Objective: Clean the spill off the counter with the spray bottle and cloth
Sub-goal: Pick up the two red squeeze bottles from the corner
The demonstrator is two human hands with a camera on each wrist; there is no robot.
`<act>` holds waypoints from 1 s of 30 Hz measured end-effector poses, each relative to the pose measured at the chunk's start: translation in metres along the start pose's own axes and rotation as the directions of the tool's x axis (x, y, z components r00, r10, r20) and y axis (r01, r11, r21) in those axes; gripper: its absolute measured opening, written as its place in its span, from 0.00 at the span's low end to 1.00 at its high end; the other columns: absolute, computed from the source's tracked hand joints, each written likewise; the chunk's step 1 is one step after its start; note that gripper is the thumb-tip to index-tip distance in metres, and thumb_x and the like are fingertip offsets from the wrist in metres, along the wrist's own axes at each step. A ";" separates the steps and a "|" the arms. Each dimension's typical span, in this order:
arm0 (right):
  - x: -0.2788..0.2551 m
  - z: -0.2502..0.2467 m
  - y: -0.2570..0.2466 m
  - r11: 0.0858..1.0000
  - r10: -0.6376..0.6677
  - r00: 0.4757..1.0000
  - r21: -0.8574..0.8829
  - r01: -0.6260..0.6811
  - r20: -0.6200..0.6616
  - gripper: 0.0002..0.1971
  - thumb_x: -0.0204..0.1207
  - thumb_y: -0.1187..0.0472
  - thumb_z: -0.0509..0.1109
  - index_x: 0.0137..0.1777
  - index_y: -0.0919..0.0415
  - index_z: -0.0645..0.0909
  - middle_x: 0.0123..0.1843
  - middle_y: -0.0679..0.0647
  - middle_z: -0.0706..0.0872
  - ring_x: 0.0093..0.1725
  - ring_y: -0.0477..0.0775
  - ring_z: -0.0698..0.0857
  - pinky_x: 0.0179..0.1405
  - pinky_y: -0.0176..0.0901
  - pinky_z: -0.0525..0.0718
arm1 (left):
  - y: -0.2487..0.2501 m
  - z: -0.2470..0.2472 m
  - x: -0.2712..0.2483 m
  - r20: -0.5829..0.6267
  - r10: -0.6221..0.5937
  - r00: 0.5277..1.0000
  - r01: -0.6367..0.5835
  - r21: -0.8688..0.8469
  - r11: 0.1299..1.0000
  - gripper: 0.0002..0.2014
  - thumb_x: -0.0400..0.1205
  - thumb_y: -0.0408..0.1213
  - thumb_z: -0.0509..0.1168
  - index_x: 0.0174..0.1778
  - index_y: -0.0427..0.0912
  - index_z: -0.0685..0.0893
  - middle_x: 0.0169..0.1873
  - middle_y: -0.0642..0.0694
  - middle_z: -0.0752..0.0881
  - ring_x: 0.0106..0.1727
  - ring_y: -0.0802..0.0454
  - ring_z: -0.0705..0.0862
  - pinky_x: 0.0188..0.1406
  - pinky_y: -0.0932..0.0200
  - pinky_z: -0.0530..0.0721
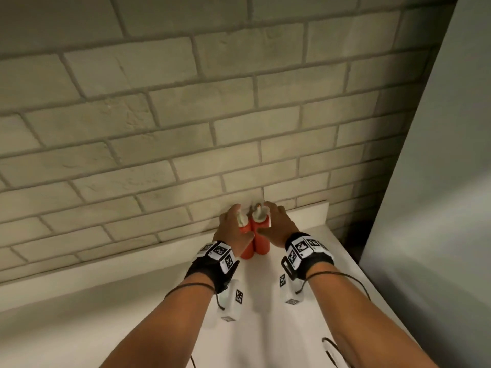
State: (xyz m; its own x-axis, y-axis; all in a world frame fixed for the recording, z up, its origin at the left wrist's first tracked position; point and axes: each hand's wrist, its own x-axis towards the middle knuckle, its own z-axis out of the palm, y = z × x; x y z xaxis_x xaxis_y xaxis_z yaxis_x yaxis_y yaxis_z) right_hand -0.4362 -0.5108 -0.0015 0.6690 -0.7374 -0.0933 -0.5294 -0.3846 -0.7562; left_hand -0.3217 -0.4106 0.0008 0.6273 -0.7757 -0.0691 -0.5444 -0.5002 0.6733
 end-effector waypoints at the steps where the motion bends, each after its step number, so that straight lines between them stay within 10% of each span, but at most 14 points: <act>1: 0.007 0.004 0.001 1.000 0.010 1.000 0.008 -0.010 0.005 0.38 0.69 0.59 0.73 0.78 0.51 0.61 0.69 0.59 0.70 0.67 0.65 0.77 0.68 0.57 0.77 | -0.001 0.006 0.007 0.009 -0.026 1.000 0.026 -0.009 1.000 0.45 0.74 0.39 0.72 0.85 0.55 0.56 0.80 0.41 0.65 0.75 0.39 0.74 0.70 0.49 0.76; 5: 0.022 0.017 0.010 0.999 0.040 0.999 0.027 -0.040 0.020 0.38 0.71 0.55 0.72 0.79 0.50 0.59 0.70 0.60 0.71 0.68 0.66 0.76 0.69 0.59 0.76 | -0.008 0.021 0.027 -0.004 -0.083 0.997 0.083 -0.016 0.996 0.48 0.70 0.48 0.73 0.83 0.59 0.53 0.75 0.40 0.75 0.70 0.36 0.80 0.68 0.44 0.79; 12: 0.017 0.034 0.021 0.996 0.027 0.994 0.089 -0.018 -0.102 0.27 0.73 0.53 0.71 0.70 0.51 0.67 0.65 0.57 0.82 0.62 0.65 0.83 0.61 0.55 0.79 | -0.016 0.026 0.020 -0.103 -0.062 0.993 0.064 0.020 0.998 0.21 0.78 0.49 0.66 0.66 0.48 0.74 0.58 0.41 0.86 0.60 0.34 0.84 0.54 0.48 0.79; 23: -0.051 0.025 -0.003 0.962 -0.147 0.972 0.202 0.184 -0.183 0.30 0.62 0.62 0.75 0.62 0.38 0.70 0.56 0.44 0.84 0.55 0.52 0.83 0.51 0.45 0.80 | -0.066 -0.034 -0.054 -0.148 0.106 0.983 -0.130 -0.164 0.978 0.26 0.77 0.40 0.70 0.71 0.51 0.72 0.60 0.46 0.84 0.60 0.43 0.84 0.61 0.46 0.83; 30: -0.135 0.054 -0.041 0.928 -0.237 0.962 0.262 0.266 -0.138 0.31 0.73 0.61 0.74 0.70 0.34 0.68 0.63 0.42 0.82 0.63 0.46 0.81 0.59 0.48 0.83 | -0.113 -0.095 -0.157 -0.218 0.131 0.967 -0.209 -0.384 0.899 0.31 0.77 0.43 0.70 0.75 0.64 0.68 0.67 0.53 0.82 0.66 0.53 0.83 0.67 0.42 0.84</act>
State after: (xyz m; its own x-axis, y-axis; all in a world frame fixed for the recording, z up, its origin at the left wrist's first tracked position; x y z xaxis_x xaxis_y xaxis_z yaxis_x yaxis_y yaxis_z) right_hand -0.4760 -0.3655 0.0072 0.6971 -0.6944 0.1785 -0.1768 -0.4077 -0.8958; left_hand -0.3057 -0.1951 0.0055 0.6569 -0.7316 0.1821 -0.4066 -0.1404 0.9027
